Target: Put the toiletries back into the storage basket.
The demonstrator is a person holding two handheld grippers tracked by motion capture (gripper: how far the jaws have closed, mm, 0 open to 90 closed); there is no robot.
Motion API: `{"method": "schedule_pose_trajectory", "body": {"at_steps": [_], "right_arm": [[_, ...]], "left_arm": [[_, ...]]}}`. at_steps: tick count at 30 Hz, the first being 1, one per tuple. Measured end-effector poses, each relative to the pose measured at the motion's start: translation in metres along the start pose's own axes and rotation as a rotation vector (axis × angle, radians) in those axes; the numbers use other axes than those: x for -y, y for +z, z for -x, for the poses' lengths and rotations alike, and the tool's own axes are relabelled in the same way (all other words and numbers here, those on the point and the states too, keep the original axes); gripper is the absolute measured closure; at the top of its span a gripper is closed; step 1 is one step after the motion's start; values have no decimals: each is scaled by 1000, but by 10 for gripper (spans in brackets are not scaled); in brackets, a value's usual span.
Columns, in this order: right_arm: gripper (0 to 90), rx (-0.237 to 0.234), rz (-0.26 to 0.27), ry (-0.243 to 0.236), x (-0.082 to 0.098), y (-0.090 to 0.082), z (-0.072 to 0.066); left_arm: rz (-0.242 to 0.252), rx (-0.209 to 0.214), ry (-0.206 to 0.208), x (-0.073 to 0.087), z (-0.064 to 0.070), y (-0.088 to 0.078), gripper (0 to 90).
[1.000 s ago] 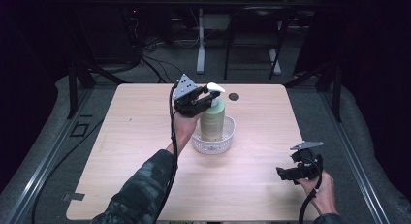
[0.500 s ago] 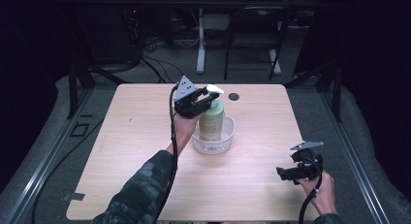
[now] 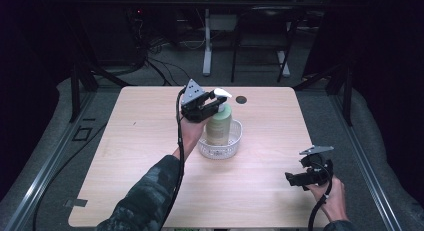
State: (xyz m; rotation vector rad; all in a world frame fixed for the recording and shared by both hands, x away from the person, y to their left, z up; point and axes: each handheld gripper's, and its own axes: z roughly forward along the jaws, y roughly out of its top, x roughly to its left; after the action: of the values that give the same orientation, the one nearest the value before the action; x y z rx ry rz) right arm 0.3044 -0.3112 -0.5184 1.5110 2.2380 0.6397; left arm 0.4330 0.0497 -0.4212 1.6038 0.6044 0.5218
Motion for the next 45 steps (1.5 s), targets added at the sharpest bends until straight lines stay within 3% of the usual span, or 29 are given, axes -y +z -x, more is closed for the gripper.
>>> {"method": "schedule_pose_trajectory", "body": {"at_steps": [28,45], "right_arm": [[6,-2,-1,1,0,0,0],[7,0,-3,-4,0,0,-1]], "left_arm": [[-5,0,14,9,2,1,670],[3,13,4,13,6,-12,669]]}}
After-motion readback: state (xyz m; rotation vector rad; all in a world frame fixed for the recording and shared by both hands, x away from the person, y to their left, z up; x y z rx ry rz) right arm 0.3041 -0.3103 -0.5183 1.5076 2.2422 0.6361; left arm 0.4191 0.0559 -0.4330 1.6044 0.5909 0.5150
